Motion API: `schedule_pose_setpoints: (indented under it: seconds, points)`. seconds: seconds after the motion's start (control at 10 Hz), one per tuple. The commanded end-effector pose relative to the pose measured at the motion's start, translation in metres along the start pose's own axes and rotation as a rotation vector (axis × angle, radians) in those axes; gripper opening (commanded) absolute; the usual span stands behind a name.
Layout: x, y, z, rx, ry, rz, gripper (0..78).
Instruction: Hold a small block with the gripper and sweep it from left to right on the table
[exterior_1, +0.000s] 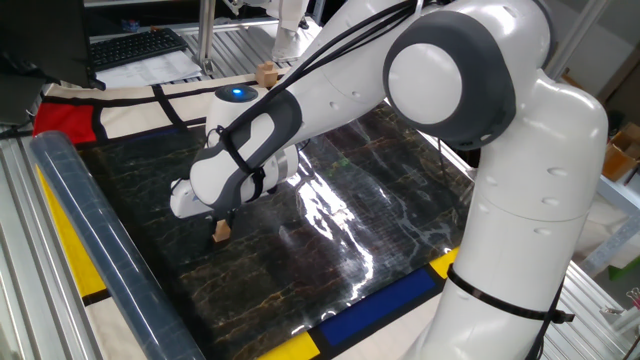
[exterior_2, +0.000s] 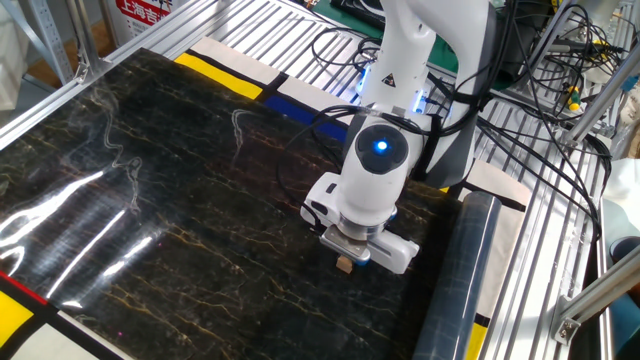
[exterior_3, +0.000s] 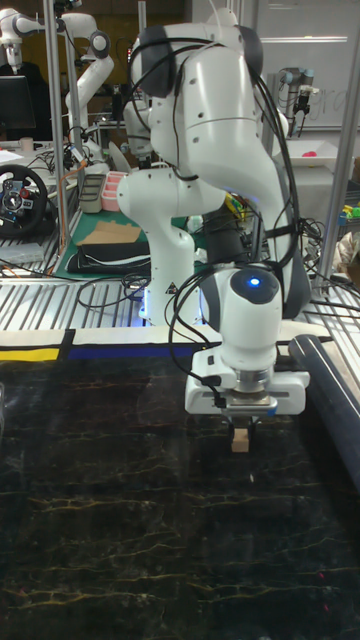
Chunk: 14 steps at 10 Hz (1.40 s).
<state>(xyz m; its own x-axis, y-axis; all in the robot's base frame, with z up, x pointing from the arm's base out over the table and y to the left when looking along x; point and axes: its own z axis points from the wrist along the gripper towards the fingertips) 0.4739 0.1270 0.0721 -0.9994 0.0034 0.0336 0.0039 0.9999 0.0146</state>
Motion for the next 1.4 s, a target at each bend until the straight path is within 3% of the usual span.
schedule_pose_setpoints:
  seconds: [0.1, 0.2, 1.4]
  points:
    - [-0.001, -0.018, 0.013, 0.012, 0.005, -0.019, 1.2]
    - [-0.003, -0.026, 0.016, 0.010, 0.004, -0.033, 1.2]
    - [-0.009, -0.035, 0.015, 0.011, -0.013, -0.058, 1.2]
